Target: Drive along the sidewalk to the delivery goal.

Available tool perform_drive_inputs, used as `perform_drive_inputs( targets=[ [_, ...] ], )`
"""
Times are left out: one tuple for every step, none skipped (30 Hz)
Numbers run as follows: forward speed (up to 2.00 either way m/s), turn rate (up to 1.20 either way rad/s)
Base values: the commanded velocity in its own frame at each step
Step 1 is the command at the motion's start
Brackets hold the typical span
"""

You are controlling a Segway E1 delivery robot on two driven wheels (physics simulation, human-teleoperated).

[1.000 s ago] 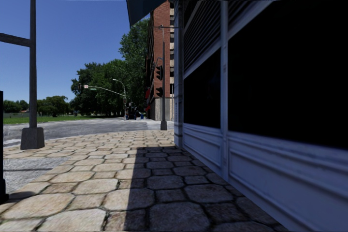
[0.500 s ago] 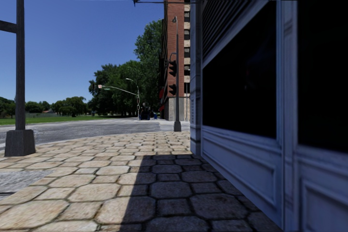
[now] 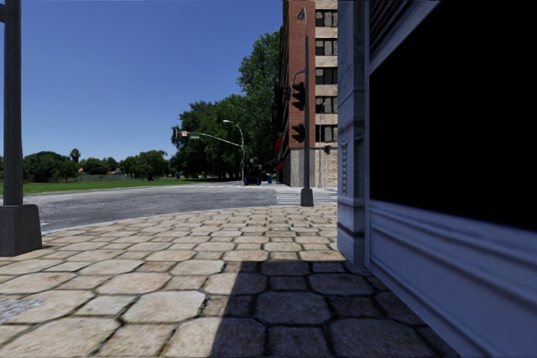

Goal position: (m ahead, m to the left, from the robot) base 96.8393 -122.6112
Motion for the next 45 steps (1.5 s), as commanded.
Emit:
perform_drive_inputs(
  targets=[
    [2.00,0.00],
    [2.00,0.00],
    [2.00,0.00],
    [2.00,0.00],
    [2.00,0.00],
    [2.00,0.00],
    [2.00,0.00],
    [2.00,0.00],
    [2.00,0.00],
    [2.00,0.00],
    [2.00,0.00],
    [2.00,0.00],
    [2.00,0.00],
    [2.00,0.00],
    [2.00,0.00],
    [2.00,0.00],
    [2.00,0.00],
    [2.00,0.00],
    [2.00,0.00],
    [2.00,0.00],
    [2.00,0.00],
    [2.00,0.00],
    [2.00,0.00],
    [2.00,0.00],
    [2.00,0.00],
    [2.00,0.00],
    [2.00,0.00],
    [2.00,0.00],
    [2.00,0.00],
    [2.00,0.00],
    [2.00,0.00],
    [2.00,0.00],
    [2.00,0.00],
    [2.00,0.00],
    [2.00,0.00],
    [2.00,0.00],
    [2.00,0.00],
    [2.00,0.00],
    [2.00,0.00],
    [2.00,0.00],
    [2.00,-0.16],
    [2.00,-0.16],
    [2.00,-0.41],
    [2.00,-0.47],
    [2.00,-0.49]
  ],
)
